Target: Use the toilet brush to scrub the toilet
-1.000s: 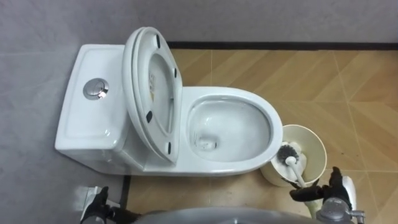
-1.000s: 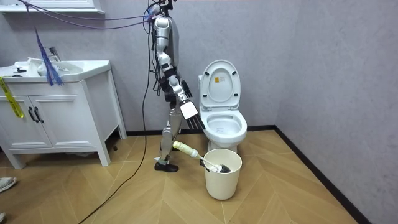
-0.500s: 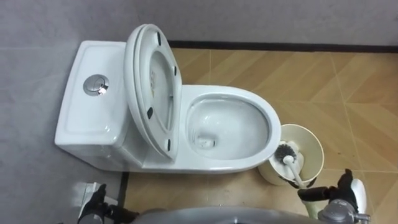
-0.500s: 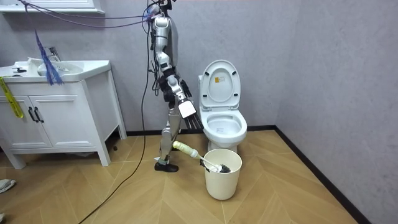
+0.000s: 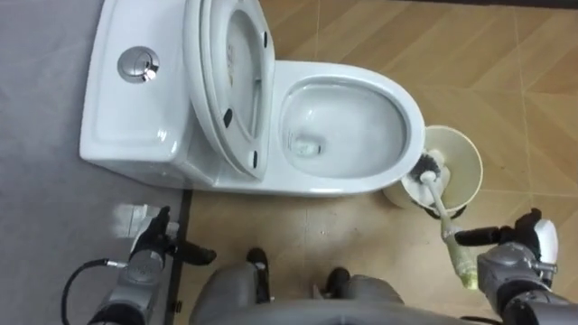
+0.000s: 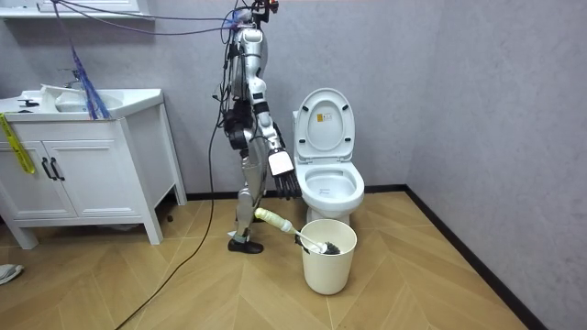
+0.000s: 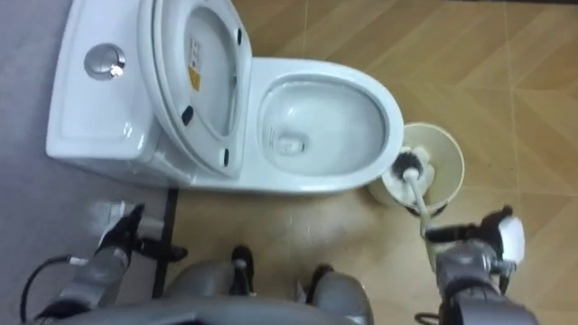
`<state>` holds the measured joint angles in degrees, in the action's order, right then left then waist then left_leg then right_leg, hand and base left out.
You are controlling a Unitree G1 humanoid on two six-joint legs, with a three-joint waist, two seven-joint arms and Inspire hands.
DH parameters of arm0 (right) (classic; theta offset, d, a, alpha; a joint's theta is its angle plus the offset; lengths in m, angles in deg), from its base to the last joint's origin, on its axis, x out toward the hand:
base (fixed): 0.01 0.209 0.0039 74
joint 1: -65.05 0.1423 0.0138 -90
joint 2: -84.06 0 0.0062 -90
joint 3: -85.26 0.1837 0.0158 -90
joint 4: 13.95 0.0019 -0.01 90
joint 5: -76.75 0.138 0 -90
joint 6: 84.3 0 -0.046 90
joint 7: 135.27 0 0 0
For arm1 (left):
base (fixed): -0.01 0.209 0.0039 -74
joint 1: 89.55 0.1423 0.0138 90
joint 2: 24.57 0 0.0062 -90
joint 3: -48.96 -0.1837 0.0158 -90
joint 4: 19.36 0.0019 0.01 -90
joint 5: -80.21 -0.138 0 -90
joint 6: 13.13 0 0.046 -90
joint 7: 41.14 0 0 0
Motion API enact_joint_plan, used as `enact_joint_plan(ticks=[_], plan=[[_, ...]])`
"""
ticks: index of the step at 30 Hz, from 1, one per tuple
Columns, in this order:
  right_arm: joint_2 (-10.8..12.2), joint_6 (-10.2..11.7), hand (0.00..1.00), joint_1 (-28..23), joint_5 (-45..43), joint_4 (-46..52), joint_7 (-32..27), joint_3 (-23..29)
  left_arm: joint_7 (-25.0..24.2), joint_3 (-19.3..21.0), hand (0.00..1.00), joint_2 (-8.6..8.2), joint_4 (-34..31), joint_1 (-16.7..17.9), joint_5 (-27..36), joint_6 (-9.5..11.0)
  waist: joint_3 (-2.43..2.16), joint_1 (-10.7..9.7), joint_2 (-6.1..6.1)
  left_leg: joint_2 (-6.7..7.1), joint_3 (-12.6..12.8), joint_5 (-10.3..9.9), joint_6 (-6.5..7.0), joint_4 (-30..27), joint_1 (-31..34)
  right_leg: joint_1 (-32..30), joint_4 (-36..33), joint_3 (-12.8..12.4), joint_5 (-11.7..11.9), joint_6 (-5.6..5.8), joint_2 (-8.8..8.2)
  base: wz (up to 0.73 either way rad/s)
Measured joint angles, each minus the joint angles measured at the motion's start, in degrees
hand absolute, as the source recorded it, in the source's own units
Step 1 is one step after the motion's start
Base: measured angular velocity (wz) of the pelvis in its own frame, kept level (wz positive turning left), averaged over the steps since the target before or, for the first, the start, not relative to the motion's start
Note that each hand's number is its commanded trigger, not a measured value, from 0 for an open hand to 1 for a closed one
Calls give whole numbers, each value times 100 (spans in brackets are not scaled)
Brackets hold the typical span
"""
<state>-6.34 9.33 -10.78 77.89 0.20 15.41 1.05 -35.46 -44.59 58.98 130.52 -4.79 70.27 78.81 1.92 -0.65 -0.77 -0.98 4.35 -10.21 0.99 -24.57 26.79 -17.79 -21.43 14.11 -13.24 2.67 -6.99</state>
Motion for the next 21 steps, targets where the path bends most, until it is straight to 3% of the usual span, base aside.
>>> enact_joint_plan(ticks=[3,7,15,21], plan=[[-143,-47,0,293,217,-114,0,-149,0,-375,0,15,-15,-437,290,-8,51,88,-57,30,33,48,88,-119,441,-578,-414,-68,-64,1,-85,2],[-323,-202,0,663,340,-207,62,-484,20,-668,0,42,-36,-915,721,-28,90,93,-38,68,-39,80,139,-507,1239,-1426,-1017,-140,-211,-31,-163,8],[-425,-252,0,949,356,-200,68,-725,123,-716,0,52,-554,-1279,851,-16,151,104,34,59,-60,86,139,-1135,2352,-2627,-1929,-243,-466,-143,-266,4],[-435,-325,0,1057,666,-124,201,-811,155,-893,0,85,-920,-1358,1037,17,167,113,79,78,-19,90,143,-1484,2935,-3298,-2443,-344,-591,-188,-333,4]])
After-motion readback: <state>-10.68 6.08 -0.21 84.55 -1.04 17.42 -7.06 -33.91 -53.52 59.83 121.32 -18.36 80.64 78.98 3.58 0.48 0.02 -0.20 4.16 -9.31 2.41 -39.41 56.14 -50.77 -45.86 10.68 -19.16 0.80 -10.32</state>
